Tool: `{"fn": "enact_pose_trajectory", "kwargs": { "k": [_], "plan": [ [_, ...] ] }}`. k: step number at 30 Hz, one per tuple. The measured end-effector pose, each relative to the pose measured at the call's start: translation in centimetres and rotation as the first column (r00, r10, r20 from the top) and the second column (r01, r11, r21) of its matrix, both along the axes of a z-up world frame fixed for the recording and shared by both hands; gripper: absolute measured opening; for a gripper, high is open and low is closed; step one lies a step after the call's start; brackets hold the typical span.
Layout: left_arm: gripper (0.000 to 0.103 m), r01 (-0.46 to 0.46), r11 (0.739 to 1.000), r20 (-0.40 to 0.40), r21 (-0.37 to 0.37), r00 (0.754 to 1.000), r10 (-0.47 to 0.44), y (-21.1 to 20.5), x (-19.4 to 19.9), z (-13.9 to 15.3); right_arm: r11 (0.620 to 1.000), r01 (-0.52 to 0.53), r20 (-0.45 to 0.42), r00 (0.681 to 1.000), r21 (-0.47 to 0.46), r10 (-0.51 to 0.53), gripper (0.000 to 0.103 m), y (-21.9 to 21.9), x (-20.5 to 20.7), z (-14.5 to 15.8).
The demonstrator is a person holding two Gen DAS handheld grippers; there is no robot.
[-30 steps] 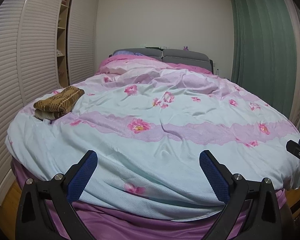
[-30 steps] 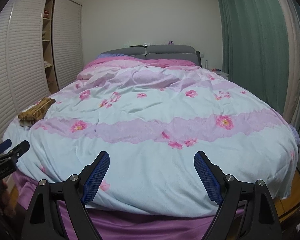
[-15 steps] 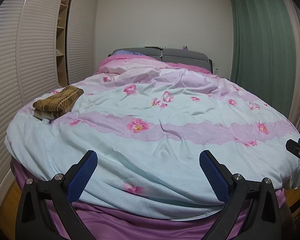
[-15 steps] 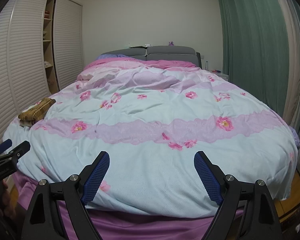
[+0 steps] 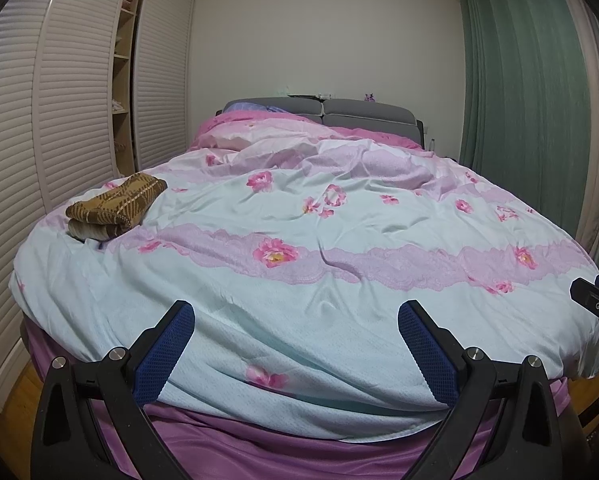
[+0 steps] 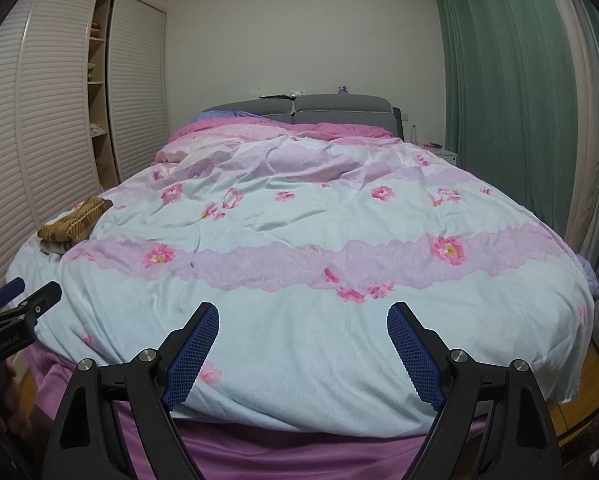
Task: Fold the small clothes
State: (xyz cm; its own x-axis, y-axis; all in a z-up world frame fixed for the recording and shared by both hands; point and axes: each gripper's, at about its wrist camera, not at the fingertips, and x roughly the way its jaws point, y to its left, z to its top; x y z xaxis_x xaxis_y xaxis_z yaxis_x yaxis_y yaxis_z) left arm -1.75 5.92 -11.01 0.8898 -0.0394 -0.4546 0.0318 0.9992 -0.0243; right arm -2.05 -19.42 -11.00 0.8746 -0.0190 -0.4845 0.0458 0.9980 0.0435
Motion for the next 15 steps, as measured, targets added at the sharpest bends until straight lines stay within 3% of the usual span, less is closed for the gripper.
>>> {"fn": "enact_pose_trajectory", "kwargs": {
  "k": [15],
  "plan": [
    [0.103, 0.022, 1.0, 0.009, 0.0, 1.0, -0.022, -0.14, -0.16, 0.08, 1.0, 0.003, 0.002, 1.0, 0.0, -0.003, 0.087, 0.11, -0.09, 0.0]
  ]
}}
